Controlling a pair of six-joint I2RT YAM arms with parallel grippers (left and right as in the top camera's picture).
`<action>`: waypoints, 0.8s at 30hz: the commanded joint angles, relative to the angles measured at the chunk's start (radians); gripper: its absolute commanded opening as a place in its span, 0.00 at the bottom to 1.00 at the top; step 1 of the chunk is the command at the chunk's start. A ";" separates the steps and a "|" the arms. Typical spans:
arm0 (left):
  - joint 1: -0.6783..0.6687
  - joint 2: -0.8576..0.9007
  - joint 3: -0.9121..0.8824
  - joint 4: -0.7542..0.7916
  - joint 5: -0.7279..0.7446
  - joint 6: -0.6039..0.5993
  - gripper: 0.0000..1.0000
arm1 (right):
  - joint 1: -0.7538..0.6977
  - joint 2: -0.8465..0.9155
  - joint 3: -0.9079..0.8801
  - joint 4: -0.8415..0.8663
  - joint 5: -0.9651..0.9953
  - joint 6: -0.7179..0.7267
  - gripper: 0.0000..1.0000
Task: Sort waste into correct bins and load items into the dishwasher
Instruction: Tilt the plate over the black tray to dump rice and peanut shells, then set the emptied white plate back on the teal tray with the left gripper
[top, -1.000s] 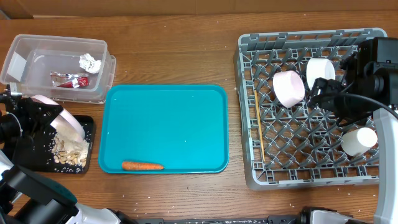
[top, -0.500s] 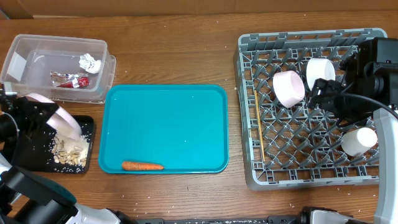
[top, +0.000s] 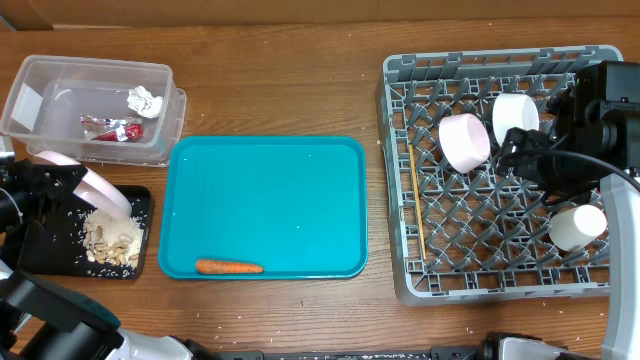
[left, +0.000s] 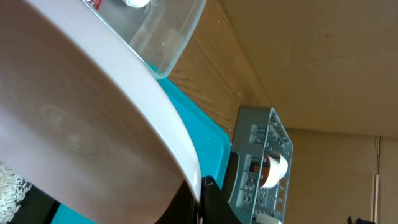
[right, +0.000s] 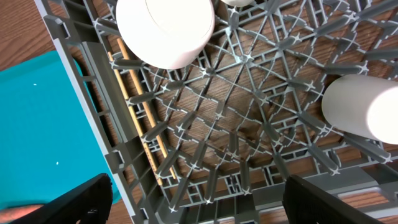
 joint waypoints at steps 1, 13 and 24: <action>0.010 -0.010 0.019 -0.009 0.027 -0.025 0.04 | -0.001 -0.011 0.017 0.004 0.009 -0.004 0.90; -0.123 -0.019 0.018 -0.191 0.126 0.200 0.04 | -0.001 -0.011 0.017 0.008 0.009 -0.004 0.90; -0.637 -0.036 0.018 -0.077 -0.051 0.048 0.04 | -0.001 -0.011 0.017 0.009 0.008 -0.004 0.90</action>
